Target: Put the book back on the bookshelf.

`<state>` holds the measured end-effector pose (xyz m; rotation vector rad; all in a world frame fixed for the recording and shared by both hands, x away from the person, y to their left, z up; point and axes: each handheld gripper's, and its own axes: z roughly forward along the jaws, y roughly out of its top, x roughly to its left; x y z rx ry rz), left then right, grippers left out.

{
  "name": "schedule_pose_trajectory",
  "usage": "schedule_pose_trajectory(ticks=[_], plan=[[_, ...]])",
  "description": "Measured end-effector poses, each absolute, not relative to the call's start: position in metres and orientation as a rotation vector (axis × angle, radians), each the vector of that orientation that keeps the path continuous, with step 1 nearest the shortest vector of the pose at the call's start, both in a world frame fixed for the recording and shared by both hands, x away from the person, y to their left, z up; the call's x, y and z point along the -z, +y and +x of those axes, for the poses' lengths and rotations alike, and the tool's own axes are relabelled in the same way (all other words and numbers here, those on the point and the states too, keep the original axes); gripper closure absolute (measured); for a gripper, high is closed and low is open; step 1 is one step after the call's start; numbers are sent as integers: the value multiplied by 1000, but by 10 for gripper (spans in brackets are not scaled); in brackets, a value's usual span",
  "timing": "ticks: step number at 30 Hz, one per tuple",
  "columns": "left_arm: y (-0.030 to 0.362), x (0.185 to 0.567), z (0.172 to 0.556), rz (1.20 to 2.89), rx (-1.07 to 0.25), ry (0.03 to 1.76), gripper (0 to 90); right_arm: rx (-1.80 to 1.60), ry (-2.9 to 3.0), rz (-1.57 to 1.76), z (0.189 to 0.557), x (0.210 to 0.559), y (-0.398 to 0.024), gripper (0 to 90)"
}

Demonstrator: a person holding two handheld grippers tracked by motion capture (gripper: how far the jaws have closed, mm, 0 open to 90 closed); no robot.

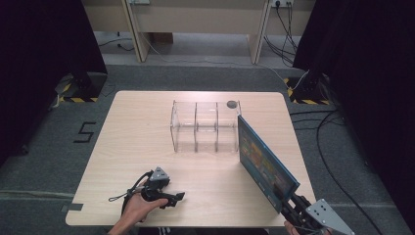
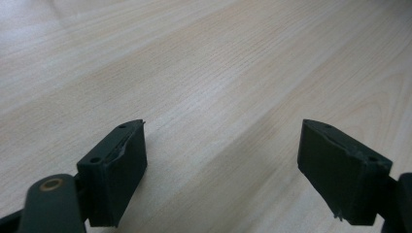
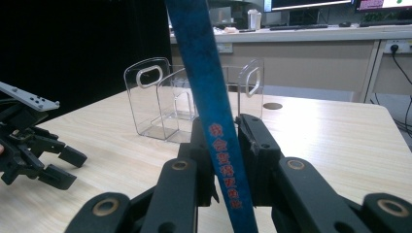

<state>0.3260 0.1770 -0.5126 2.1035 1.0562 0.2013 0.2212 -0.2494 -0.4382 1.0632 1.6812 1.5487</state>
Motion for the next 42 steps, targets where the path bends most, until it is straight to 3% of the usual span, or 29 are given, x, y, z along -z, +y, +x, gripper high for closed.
schedule_pose_trajectory(ticks=[9,42], plan=[[167,517,320,2216,-356,932,149,-1523,1680,1044,228,437,-260,793],[165,519,320,2202,-359,919,116,-1508,1674,983,254,440,-253,773]])
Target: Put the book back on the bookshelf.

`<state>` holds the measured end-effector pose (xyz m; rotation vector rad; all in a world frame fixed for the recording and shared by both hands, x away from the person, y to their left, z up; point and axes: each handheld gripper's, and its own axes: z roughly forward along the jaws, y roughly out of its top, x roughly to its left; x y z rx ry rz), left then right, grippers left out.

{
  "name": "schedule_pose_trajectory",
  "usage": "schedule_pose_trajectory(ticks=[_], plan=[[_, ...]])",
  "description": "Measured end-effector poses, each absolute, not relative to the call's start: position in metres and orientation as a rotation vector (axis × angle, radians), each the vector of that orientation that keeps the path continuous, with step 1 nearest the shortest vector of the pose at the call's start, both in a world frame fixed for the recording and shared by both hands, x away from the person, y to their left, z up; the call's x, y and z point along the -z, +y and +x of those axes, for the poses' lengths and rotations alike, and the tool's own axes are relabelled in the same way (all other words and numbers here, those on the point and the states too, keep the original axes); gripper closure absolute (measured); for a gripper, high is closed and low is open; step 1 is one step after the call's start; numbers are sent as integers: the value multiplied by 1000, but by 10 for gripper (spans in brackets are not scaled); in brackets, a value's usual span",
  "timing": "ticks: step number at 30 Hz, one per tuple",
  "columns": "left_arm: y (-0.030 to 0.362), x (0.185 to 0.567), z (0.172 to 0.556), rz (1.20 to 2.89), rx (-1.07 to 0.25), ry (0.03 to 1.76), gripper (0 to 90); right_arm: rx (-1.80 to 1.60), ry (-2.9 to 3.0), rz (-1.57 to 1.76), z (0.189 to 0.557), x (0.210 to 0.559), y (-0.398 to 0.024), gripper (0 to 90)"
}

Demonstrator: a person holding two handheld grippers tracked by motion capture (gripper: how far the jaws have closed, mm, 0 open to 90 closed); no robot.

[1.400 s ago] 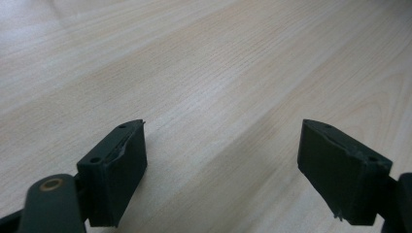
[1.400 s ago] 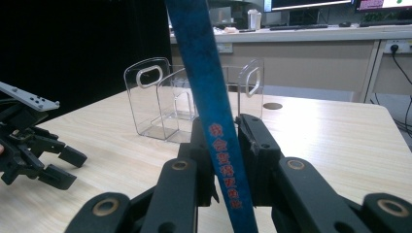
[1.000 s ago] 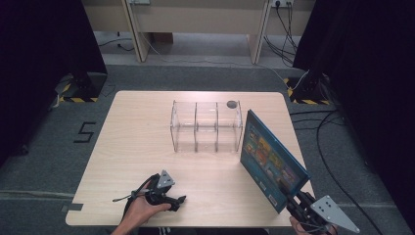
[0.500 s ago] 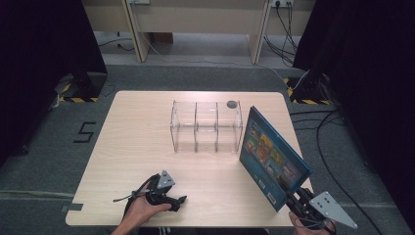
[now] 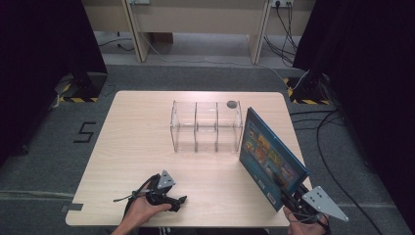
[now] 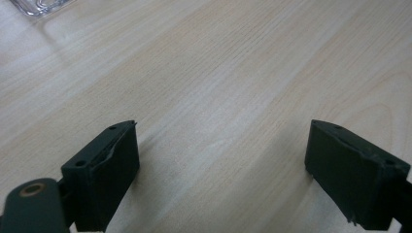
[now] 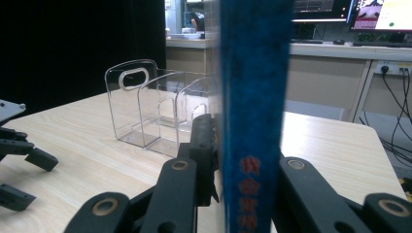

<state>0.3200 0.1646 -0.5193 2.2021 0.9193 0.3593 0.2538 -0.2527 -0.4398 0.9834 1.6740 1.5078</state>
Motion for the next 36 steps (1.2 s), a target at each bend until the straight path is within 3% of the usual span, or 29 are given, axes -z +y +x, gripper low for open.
schedule_pose_trajectory(ticks=[23,36], plan=[[164,519,320,2208,-357,907,113,-1577,1644,1003,276,441,-249,773],[163,520,320,2206,-354,903,114,-1544,1663,958,273,437,-248,824]])
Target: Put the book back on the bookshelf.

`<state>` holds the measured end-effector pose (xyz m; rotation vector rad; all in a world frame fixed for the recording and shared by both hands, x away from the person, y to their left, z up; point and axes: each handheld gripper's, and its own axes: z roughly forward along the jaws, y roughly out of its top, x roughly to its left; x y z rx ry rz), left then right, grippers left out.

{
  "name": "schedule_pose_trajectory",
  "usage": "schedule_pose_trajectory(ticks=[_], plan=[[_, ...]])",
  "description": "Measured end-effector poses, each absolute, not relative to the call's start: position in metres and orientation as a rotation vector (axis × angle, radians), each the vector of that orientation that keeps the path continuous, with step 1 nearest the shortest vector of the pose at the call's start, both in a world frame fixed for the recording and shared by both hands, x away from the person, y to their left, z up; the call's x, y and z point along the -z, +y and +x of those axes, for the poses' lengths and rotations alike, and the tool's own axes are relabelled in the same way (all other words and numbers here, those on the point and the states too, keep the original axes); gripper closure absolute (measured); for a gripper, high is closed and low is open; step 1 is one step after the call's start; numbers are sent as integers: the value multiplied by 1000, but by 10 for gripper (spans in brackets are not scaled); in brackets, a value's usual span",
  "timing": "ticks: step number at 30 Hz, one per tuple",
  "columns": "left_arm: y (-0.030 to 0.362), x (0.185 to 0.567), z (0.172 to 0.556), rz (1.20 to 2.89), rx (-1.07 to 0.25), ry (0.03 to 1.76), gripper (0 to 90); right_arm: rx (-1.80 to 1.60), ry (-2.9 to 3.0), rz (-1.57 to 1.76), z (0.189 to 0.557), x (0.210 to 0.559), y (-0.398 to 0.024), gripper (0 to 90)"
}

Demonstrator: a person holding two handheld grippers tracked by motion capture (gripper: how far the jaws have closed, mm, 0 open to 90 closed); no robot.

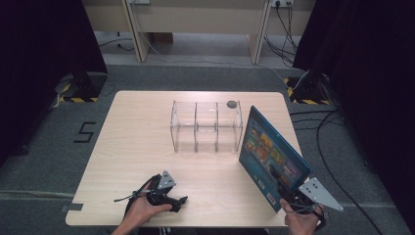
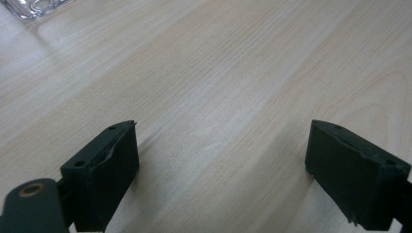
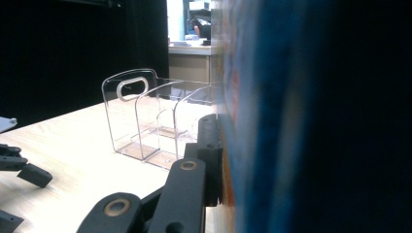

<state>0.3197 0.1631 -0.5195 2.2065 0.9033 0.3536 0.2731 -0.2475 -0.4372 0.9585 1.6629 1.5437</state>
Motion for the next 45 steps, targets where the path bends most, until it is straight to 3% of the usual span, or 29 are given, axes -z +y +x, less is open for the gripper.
schedule_pose_trajectory(ticks=[30,40,45], plan=[[163,520,320,2203,-353,897,113,-1638,1663,973,276,419,-241,828],[162,523,319,2194,-356,875,76,-1643,1669,971,293,416,-227,829],[160,526,318,2193,-350,850,2,-1645,1662,967,302,412,-219,829]])
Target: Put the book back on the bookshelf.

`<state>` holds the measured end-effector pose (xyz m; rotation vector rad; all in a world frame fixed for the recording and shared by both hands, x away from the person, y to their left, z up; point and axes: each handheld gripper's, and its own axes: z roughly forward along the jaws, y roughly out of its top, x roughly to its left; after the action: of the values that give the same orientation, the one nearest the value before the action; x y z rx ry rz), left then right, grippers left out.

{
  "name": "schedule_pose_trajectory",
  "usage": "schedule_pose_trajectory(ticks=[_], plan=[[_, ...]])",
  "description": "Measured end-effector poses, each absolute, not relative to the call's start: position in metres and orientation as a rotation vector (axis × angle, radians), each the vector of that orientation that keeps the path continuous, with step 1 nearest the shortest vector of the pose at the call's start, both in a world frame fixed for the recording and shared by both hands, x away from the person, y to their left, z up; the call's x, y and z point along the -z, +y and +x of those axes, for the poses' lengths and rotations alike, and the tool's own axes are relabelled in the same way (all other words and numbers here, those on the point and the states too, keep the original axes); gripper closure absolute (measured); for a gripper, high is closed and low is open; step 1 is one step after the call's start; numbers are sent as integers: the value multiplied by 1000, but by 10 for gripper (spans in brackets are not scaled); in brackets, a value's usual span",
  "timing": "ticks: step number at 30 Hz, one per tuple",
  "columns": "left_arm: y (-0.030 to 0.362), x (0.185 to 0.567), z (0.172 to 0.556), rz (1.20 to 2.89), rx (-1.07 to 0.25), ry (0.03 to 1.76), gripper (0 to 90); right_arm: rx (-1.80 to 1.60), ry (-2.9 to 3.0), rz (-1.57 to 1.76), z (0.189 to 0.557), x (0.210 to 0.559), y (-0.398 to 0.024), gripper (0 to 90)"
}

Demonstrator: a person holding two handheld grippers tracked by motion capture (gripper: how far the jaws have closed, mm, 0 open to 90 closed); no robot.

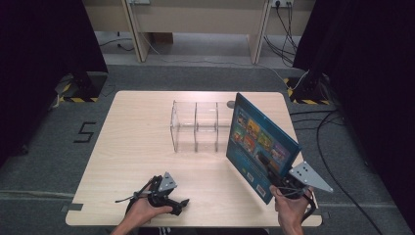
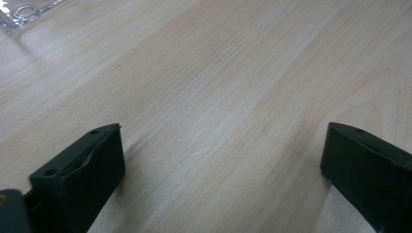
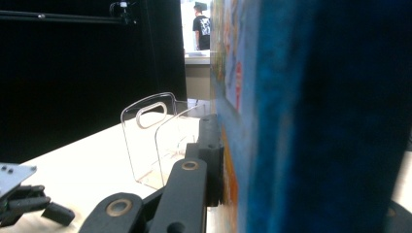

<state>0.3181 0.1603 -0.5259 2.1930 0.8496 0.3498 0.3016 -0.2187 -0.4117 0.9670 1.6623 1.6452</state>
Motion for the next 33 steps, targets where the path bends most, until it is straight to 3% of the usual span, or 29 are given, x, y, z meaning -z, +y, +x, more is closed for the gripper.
schedule_pose_trajectory(ticks=[33], plan=[[159,526,317,2193,-346,831,0,-1595,1569,1025,373,400,-172,829]])
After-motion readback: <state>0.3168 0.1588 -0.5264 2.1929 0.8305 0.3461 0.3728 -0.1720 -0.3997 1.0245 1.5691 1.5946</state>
